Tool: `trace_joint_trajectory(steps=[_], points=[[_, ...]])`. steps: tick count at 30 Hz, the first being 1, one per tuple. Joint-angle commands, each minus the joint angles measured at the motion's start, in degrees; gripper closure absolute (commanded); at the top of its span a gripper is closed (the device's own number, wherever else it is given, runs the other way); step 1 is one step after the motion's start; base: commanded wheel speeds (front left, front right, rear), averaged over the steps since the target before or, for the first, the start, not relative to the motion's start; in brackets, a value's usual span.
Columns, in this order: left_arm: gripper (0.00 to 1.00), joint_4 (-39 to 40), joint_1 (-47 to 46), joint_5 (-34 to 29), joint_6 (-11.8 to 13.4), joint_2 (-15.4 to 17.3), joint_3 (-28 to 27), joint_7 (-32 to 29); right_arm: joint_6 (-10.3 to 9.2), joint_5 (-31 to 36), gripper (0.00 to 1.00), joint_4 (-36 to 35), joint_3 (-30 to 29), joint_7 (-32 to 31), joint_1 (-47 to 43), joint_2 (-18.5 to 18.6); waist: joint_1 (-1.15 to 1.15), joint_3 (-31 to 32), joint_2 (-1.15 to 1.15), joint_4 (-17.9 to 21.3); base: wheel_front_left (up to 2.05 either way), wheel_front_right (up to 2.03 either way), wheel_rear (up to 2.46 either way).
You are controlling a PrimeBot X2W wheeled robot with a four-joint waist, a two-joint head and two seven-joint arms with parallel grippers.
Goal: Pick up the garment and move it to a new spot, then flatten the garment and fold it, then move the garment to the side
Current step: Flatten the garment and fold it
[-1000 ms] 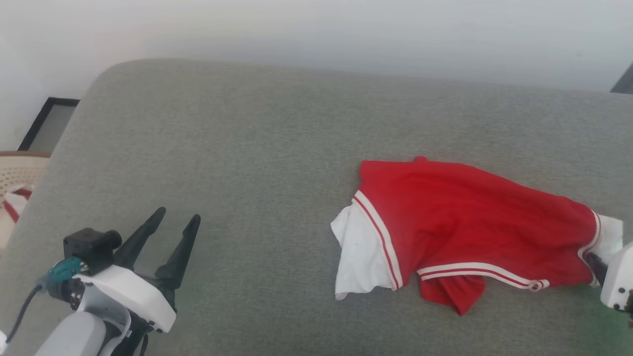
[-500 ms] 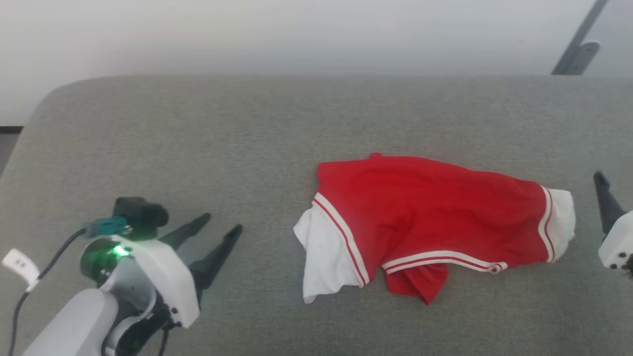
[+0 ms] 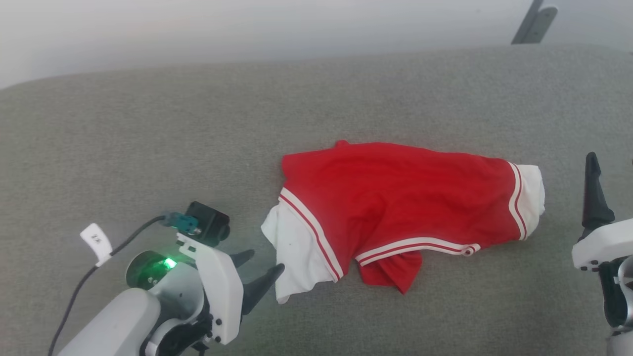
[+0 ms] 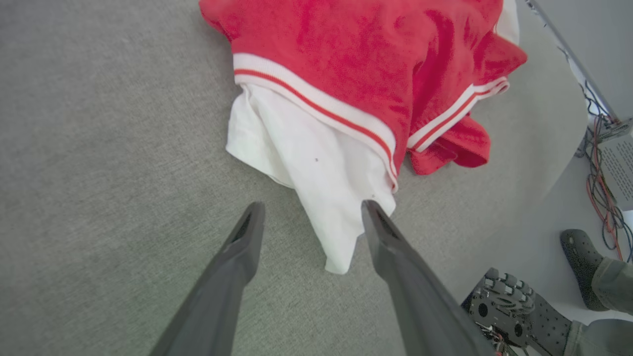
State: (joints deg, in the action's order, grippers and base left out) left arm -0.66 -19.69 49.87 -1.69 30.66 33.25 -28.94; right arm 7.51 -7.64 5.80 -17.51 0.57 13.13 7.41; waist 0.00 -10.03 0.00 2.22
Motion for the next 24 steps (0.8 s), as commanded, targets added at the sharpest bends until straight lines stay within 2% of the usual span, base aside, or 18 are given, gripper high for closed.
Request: trace_joint_trajectory(steps=[1, 13, 14, 16, 17, 24], points=[[0.0, -0.7, -1.1, -0.5, 0.3, -0.1, 0.6, -0.6, -0.04, 0.6, 0.0, -0.5, 0.0, 0.6, -0.5, -0.4, 0.0, -0.8, 0.0, 0.7, 0.0, 0.0, 0.0], [0.0, -13.3, -5.0, -3.5, 0.6, -5.0, 5.6, -3.1, -0.04, 2.0, 0.0, -3.2, 0.8, 8.9, -1.6, -3.6, 0.0, -2.5, 0.0, 2.9, 0.0, 0.0, 0.0], [0.21, -14.5, -5.2, -3.5, 0.5, -5.4, 5.7, -3.0, -0.04, 1.8, 0.0, -3.3, 1.0, 9.7, -1.6, -3.7, 0.0, -2.5, 0.0, 3.0, 0.0, 0.0, 0.0], [0.96, -16.8, -5.6, -4.4, 0.1, -5.7, 6.5, -2.6, -0.04, 1.7, 0.0, -2.8, 1.4, 10.8, -1.9, -3.9, 0.0, -2.5, 0.0, 3.1, 0.0, 0.0, 0.0], [1.0, -17.9, -5.6, -4.5, -0.2, -6.1, 6.9, -2.5, -0.04, 1.7, 0.0, -2.6, 1.6, 11.2, -2.1, -4.1, 0.0, -2.4, 0.0, 3.2, 0.0, 0.0, 0.0], [1.0, -21.9, -6.0, -5.0, -2.0, -7.0, 8.1, -1.1, -0.04, 2.0, 0.0, -1.7, 1.9, 12.6, -2.6, -4.4, 0.0, -1.5, 0.0, 3.0, 0.0, 0.0, 0.0]])
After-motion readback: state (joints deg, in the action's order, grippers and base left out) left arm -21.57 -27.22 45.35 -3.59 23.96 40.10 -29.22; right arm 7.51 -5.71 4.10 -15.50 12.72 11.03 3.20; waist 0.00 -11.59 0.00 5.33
